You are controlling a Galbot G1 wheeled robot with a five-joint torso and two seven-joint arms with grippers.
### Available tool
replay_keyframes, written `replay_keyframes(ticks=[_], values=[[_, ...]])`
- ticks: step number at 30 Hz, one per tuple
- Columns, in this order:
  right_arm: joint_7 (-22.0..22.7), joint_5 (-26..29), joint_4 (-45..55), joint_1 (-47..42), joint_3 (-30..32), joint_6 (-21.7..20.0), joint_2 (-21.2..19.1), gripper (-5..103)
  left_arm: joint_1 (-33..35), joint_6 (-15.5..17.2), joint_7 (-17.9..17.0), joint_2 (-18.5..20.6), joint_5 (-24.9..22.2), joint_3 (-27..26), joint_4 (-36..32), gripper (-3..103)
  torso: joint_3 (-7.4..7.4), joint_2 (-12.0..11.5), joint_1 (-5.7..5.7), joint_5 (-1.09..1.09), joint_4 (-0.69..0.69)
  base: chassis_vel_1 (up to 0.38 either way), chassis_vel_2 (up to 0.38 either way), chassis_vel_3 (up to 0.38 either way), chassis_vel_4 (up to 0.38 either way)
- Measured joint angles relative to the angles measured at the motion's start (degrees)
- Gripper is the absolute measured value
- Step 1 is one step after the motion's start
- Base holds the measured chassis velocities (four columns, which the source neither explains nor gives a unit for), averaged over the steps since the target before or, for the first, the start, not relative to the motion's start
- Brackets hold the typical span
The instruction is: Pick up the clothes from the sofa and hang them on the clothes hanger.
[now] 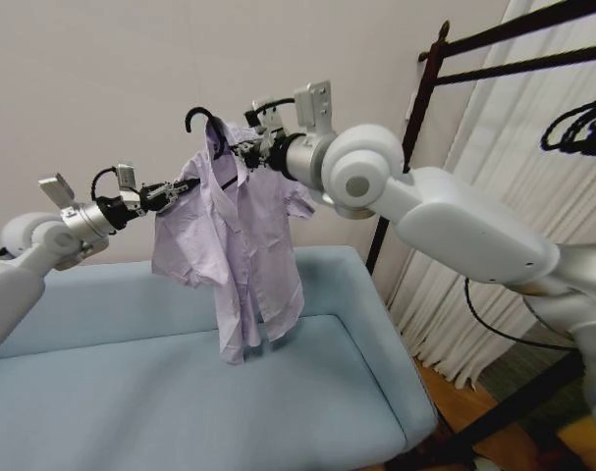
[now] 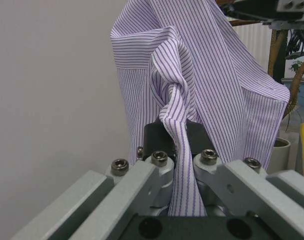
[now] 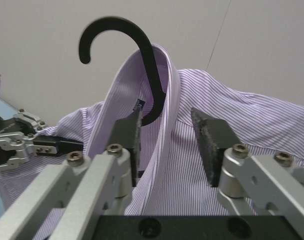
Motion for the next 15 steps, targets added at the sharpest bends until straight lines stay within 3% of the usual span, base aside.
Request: replay_keyframes(ticks=[5, 7, 9, 11, 15], values=[[-1.24, 0.92, -2.54, 3.63, -1.06, -0.25, 0.14, 51, 0.13, -0.23, 0.68, 0.15, 0.51, -0.37, 0.32, 2, 0.00, 0.00, 0.00, 0.00, 0.00, 0.000, 0.000, 0.000, 0.000], [-5.87, 1.97, -4.85, 6.48, -1.87, -4.70, -0.91, 61, 1.25, -1.41, 1.70, 1.04, 2.12, -0.51, 0.11, 2, 0.00, 0.00, 0.00, -0.02, 0.02, 0.000, 0.000, 0.000, 0.000], [-7.31, 2.04, -5.08, 6.94, -2.06, -6.25, -1.32, 61, 1.52, -1.79, 1.99, 1.24, 2.68, -0.51, 0.09, 2, 0.00, 0.00, 0.00, -0.02, 0.02, 0.000, 0.000, 0.000, 0.000], [-13.88, 1.68, -5.27, 7.79, -3.13, -10.03, -3.26, 73, 1.95, -2.81, 3.68, 1.81, 5.29, -0.58, 0.37, 2, 0.00, 0.00, 0.00, -0.01, 0.00, 0.000, 0.000, 0.000, 0.000], [-19.49, 0.21, -5.74, 7.80, -4.42, -10.95, -5.50, 88, 1.81, -3.50, 7.30, 2.59, 8.32, -0.66, 1.36, 2, 0.00, 0.00, 0.00, 0.01, -0.01, 0.000, 0.000, 0.000, 0.000]])
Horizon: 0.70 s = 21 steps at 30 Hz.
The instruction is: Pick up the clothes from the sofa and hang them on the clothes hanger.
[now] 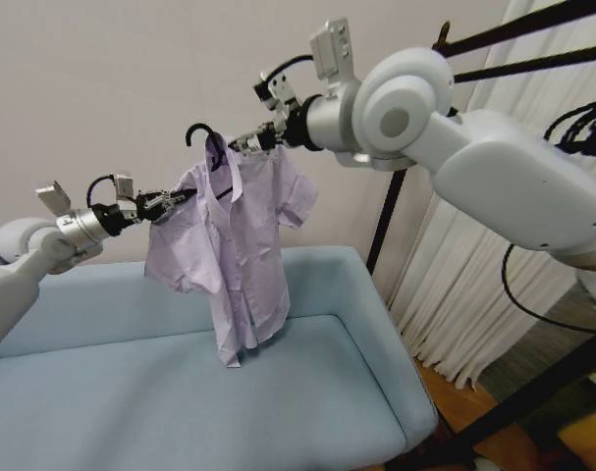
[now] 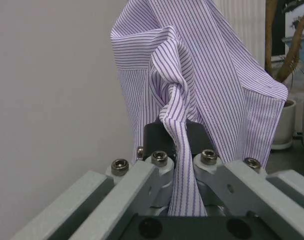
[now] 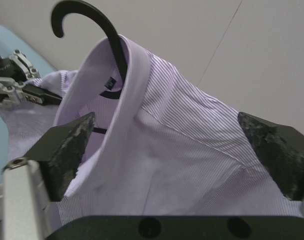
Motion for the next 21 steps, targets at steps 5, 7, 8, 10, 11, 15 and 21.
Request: replay_keyframes(ticks=[5, 7, 8, 10, 11, 15, 21], values=[[-4.62, -1.13, -1.42, 0.66, -1.18, -0.03, -1.36, 99, 0.17, -1.79, 5.51, 1.00, 2.28, -0.16, 0.39, 2, 0.00, 0.00, 0.00, 0.00, 0.02, 0.000, 0.000, 0.000, 0.000], [-6.05, -1.19, -1.66, 0.91, -1.51, -0.03, -1.67, 99, 0.20, -2.19, 6.33, 1.16, 2.41, -0.16, 0.43, 2, 0.00, 0.00, 0.00, 0.00, 0.03, 0.000, 0.000, 0.000, 0.000], [-7.31, -1.26, -1.75, 1.15, -1.88, -0.03, -1.96, 100, 0.17, -2.43, 6.95, 1.26, 2.46, -0.16, 0.47, 2, 0.00, 0.00, 0.00, -0.01, 0.03, 0.000, 0.000, 0.000, 0.000], [-10.82, -2.25, -1.64, 1.60, -3.07, -0.03, -2.74, 100, -0.18, -2.49, 8.84, 1.48, 2.52, -0.24, 0.47, 2, 0.00, 0.00, 0.00, -0.01, 0.01, 0.000, 0.000, 0.000, 0.000], [-11.28, -2.41, -1.53, 1.60, -3.25, -0.03, -2.81, 100, -0.26, -2.49, 9.12, 1.53, 2.52, -0.25, 0.42, 2, 0.00, 0.00, 0.00, 0.00, 0.01, 0.000, 0.000, 0.000, 0.000], [-12.25, -2.10, -0.60, 2.08, -4.86, 0.00, -3.36, 100, -0.62, -2.24, 10.15, 1.61, 2.51, -0.25, 0.24, 2, 0.00, 0.00, 0.00, 0.00, 0.01, 0.000, 0.000, 0.000, 0.000], [-12.81, -1.28, 0.03, 3.82, -7.93, 0.08, -3.94, 99, -0.57, -2.01, 11.76, 1.97, 2.52, -0.41, -0.10, 2, 0.00, 0.00, 0.00, 0.00, 0.01, 0.000, 0.000, 0.000, 0.000]])
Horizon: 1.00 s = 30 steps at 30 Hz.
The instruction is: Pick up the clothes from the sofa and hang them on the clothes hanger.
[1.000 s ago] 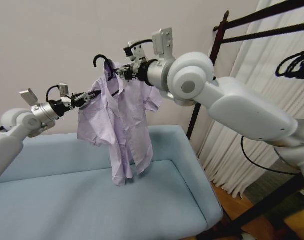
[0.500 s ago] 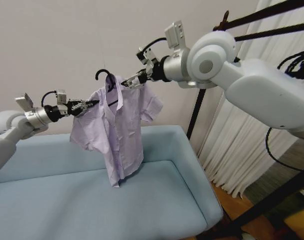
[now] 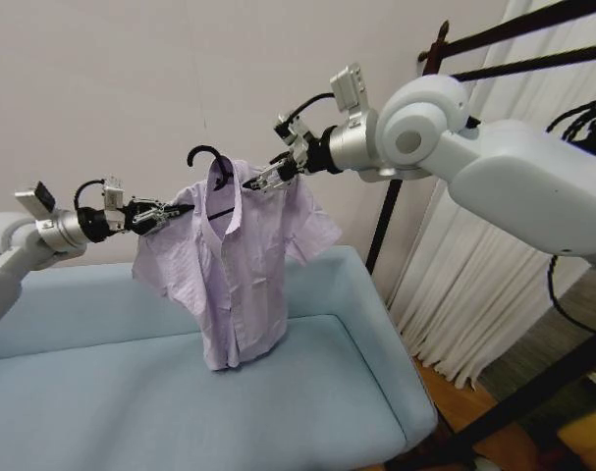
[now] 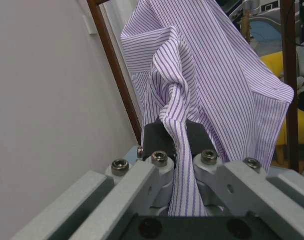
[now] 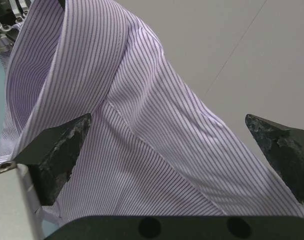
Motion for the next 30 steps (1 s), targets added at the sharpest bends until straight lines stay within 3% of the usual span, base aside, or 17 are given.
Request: replay_keyframes(ticks=[10, 20, 21, 26, 29, 30], values=[[-0.31, 1.23, -0.41, 3.05, -3.32, 0.07, 1.49, 77, 0.42, -0.06, 1.93, 0.11, 0.20, -0.26, -0.06, 2, 0.00, 0.00, 0.00, -0.01, 0.00, 0.000, 0.000, 0.000, 0.000], [-0.90, 1.99, -1.04, 4.72, -6.00, 0.11, 2.71, 66, 0.55, -0.59, 2.78, -0.25, 0.15, -0.44, 0.21, 2, 0.00, 0.00, 0.01, -0.01, 0.00, 0.000, 0.000, 0.000, 0.000], [-0.77, 2.29, -1.07, 4.91, -6.21, 0.12, 2.89, 57, 0.68, -0.76, 2.78, -0.28, 0.13, -0.45, 0.26, 2, 0.00, 0.00, 0.00, -0.01, 0.00, 0.000, 0.000, 0.000, 0.000], [-0.39, 2.87, -1.05, 5.19, -6.42, 0.13, 3.07, 47, 0.87, -1.00, 2.78, -0.31, 0.08, -0.47, 0.39, 2, 0.00, 0.00, 0.00, -0.01, 0.00, 0.000, 0.000, 0.000, 0.000], [-0.18, 3.46, -0.81, 5.38, -6.78, 0.15, 2.93, 31, 1.03, -1.18, 2.78, -0.32, 0.03, -0.50, 0.43, 2, 0.00, 0.00, 0.00, -0.01, 0.00, 0.000, 0.000, 0.000, 0.000], [-0.18, 3.46, -0.81, 5.38, -6.78, 0.15, 2.93, 31, 1.03, -1.18, 2.78, -0.32, 0.03, -0.50, 0.43, 2, 0.00, 0.00, 0.00, -0.01, 0.00, 0.000, 0.000, 0.000, 0.000]])
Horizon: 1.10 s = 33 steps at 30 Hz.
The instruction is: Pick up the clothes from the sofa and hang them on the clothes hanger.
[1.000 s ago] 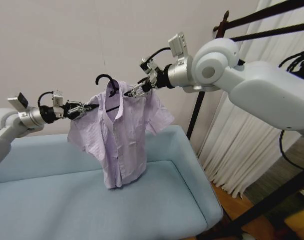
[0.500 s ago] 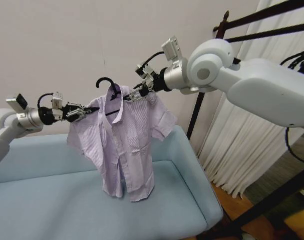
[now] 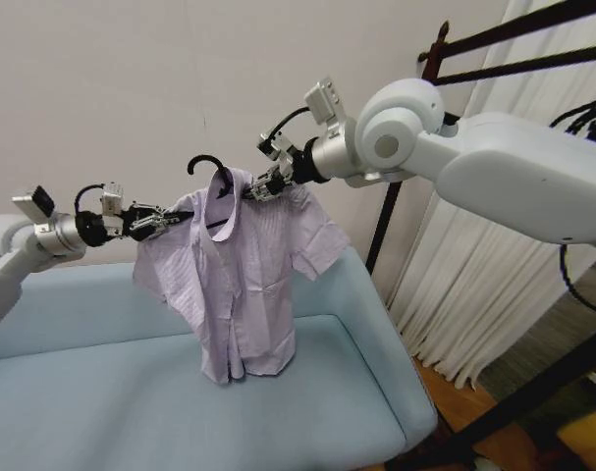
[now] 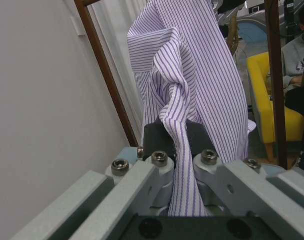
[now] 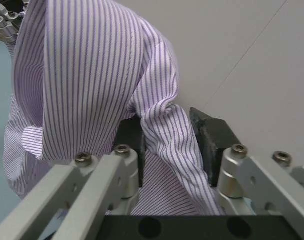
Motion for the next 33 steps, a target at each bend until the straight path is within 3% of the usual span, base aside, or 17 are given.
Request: replay_keyframes(ticks=[8, 14, 16, 19, 22, 23, 26, 27, 29, 30, 33], values=[[0.41, 1.01, 0.57, -0.08, 0.00, 0.05, -0.40, 3, 0.23, -0.12, -0.88, -0.12, -0.37, -0.14, -0.32, 2, 0.00, 0.00, 0.00, 0.00, 0.00, 0.000, 0.000, 0.000, 0.000], [1.16, 1.84, 1.53, -0.91, 0.86, 0.06, -1.07, 3, 0.46, 0.13, -4.59, 0.30, -1.27, -0.35, -1.11, 2, 0.00, 0.00, 0.00, 0.01, 0.00, 0.000, 0.000, 0.000, 0.000], [1.79, 2.94, 2.11, -1.38, 1.65, 0.05, -1.42, 3, 0.56, 0.19, -6.41, 0.27, -1.56, -0.47, -1.30, 13, 0.00, 0.00, 0.00, 0.01, 0.00, 0.000, 0.000, 0.000, 0.000], [2.35, 3.95, 2.61, -2.06, 2.59, 0.06, -1.82, 3, 0.74, 0.25, -8.69, 0.25, -1.99, -0.54, -1.56, 18, 0.00, 0.00, 0.00, 0.00, 0.00, 0.000, 0.000, 0.000, 0.000], [3.16, 6.35, 3.60, -3.64, 4.73, 0.06, -2.90, 3, 0.81, 0.80, -12.88, 0.19, -3.03, -0.71, -1.55, 34, 0.00, 0.00, 0.00, 0.00, 0.00, 0.000, 0.000, 0.000, 0.000], [3.16, 6.35, 3.60, -3.64, 4.73, 0.06, -2.90, 3, 0.81, 0.80, -12.88, 0.19, -3.03, -0.71, -1.55, 34, 0.00, 0.00, 0.00, 0.00, 0.00, 0.000, 0.000, 0.000, 0.000], [3.39, 8.02, 4.09, -5.77, 7.21, 0.06, -4.30, 3, 0.59, 1.52, -18.95, 0.21, -4.25, -0.76, -1.57, 51, 0.00, 0.00, 0.00, 0.01, 0.00, 0.000, 0.000, 0.000, 0.000], [3.39, 8.02, 4.09, -5.77, 7.21, 0.06, -4.30, 3, 0.59, 1.52, -18.95, 0.21, -4.25, -0.76, -1.57, 51, 0.00, 0.00, 0.00, 0.01, 0.00, 0.000, 0.000, 0.000, 0.000], [3.39, 8.33, 4.42, -7.08, 8.54, 0.06, -5.27, 3, 0.50, 1.85, -22.74, 0.12, -4.90, -0.91, -1.63, 62, 0.00, 0.00, 0.00, 0.01, 0.00, 0.000, 0.000, 0.000, 0.000], [3.39, 8.41, 4.56, -7.76, 9.16, 0.06, -5.67, 3, 0.47, 1.98, -24.10, 0.01, -5.05, -1.00, -1.65, 62, 0.00, 0.00, 0.00, 0.01, 0.00, 0.000, 0.000, 0.000, 0.000], [3.39, 8.52, 4.63, -8.85, 10.33, 0.06, -6.25, 3, 0.39, 2.23, -25.83, -0.28, -5.16, -1.16, -1.68, 72, 0.00, 0.00, 0.00, 0.01, 0.00, 0.000, 0.000, 0.000, 0.000]])
